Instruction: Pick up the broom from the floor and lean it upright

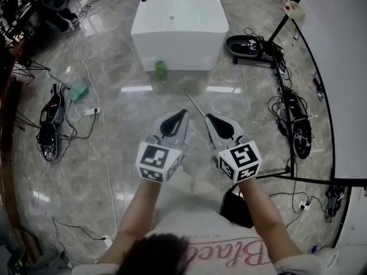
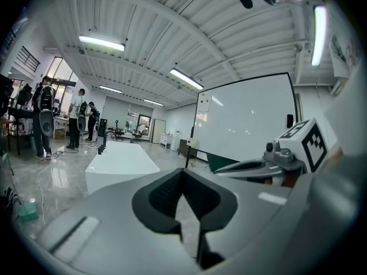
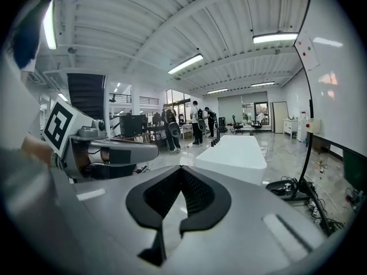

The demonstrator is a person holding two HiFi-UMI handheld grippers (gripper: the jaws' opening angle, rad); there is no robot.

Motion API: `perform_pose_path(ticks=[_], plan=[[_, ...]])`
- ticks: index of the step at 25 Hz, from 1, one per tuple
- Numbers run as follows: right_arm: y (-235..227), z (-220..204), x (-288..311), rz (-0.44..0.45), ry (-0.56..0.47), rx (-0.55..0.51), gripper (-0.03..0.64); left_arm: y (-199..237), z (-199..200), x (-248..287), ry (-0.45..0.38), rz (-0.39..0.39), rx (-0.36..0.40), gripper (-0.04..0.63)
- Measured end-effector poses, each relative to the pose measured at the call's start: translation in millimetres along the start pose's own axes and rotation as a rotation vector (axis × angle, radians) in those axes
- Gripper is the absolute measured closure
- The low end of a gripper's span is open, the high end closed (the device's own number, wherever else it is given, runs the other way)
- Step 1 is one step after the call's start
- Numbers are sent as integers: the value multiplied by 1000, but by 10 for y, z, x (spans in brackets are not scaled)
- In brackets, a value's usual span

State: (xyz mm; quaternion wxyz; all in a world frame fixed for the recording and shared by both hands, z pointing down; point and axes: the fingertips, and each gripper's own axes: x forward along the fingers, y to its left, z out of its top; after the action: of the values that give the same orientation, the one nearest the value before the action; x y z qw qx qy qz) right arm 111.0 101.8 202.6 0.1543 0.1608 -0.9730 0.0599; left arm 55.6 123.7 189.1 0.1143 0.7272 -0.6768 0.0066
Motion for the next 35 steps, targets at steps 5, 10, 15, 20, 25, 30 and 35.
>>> perform_pose_path(ticks=[5,10,15,20,25,30,35], plan=[[-159,14,375,-25,23,20,615,403,-110,183,32,16,-34,595],[-380,-165,674,-33,68,54,615,638,-436,429,107,15,-81,595],[-707,-302,963,-42,101,113,615,768,-504,827,137,-18,-113,595],[-1060,-422,1363,-40,154,126,615,1091,-604,1307,195,-12,-136,595],[-1503,-492,1595,-31,187,154,615,1233,-637,1896,215,-21,-125,595],[-1774,-763,1865,-13,238,204,615,1310,-801,2395,244,-58,-100,595],[-1958,-1218,2149,-30,281,238,615,1467,-1249,2671,294,-63,-119,595]])
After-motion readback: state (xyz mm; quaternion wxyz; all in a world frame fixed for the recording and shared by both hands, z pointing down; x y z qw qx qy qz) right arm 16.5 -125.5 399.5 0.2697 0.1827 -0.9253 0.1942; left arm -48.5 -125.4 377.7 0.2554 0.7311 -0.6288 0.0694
